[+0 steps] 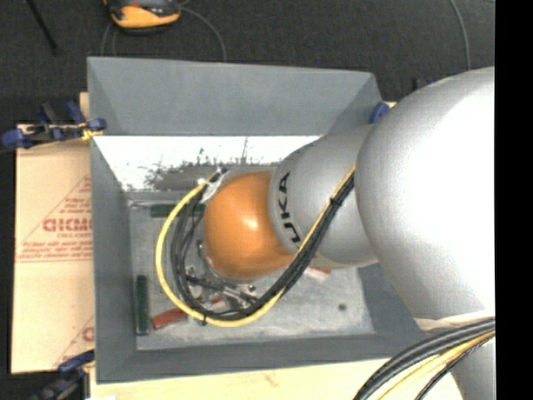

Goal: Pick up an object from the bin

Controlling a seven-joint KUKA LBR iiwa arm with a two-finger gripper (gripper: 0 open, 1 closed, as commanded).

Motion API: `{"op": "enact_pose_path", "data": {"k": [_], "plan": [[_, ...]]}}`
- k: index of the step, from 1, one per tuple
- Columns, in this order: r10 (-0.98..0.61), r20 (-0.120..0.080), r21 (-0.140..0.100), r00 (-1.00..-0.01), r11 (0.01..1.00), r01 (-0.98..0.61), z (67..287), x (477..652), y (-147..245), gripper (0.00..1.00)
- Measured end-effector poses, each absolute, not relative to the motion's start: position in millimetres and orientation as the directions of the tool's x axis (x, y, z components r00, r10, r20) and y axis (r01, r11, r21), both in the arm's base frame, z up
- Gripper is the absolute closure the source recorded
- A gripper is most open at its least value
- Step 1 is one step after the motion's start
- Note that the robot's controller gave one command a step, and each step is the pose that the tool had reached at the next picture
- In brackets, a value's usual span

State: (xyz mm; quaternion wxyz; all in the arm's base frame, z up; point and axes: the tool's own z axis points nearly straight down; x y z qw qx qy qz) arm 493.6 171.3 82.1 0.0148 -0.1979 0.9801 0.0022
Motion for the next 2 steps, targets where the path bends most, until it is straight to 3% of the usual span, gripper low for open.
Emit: {"op": "enact_pose_path", "data": {"k": [1,2], "plan": [[-0.405,0.007,-0.014,-0.914,0.914,-0.405,82,504.1,190,1.00],[-0.404,0.005,-0.003,-0.915,0.915,-0.404,117,500.7,197,1.00]]}}
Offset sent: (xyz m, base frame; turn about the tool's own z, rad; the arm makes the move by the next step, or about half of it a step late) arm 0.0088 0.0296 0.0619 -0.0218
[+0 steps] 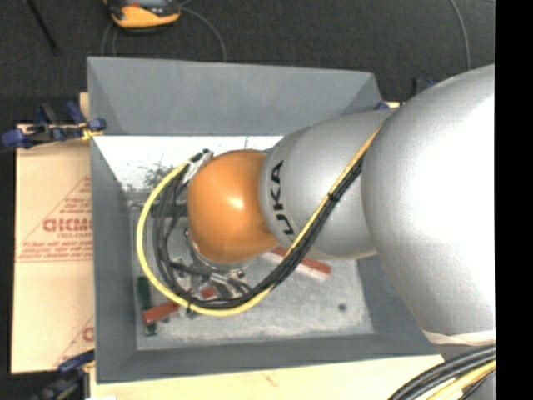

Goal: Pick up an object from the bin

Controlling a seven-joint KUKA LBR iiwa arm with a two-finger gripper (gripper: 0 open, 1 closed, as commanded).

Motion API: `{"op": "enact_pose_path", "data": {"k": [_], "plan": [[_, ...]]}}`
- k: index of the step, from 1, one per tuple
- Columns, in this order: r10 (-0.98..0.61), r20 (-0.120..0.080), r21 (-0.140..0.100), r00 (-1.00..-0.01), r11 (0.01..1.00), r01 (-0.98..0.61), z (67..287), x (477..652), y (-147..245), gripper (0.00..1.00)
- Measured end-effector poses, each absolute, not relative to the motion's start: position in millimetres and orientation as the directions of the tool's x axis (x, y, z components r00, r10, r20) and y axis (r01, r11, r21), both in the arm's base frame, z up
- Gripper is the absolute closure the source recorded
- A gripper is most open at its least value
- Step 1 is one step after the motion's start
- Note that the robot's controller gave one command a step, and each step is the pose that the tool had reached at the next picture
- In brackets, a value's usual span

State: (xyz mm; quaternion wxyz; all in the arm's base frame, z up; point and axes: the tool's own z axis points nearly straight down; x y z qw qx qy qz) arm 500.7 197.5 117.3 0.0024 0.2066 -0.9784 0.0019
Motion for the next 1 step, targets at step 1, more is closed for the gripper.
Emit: {"op": "enact_pose_path", "data": {"k": [1], "plan": [[-0.428,-0.003,0.000,-0.904,0.904,-0.428,210.0,514.1,185.4,1.00]]}}
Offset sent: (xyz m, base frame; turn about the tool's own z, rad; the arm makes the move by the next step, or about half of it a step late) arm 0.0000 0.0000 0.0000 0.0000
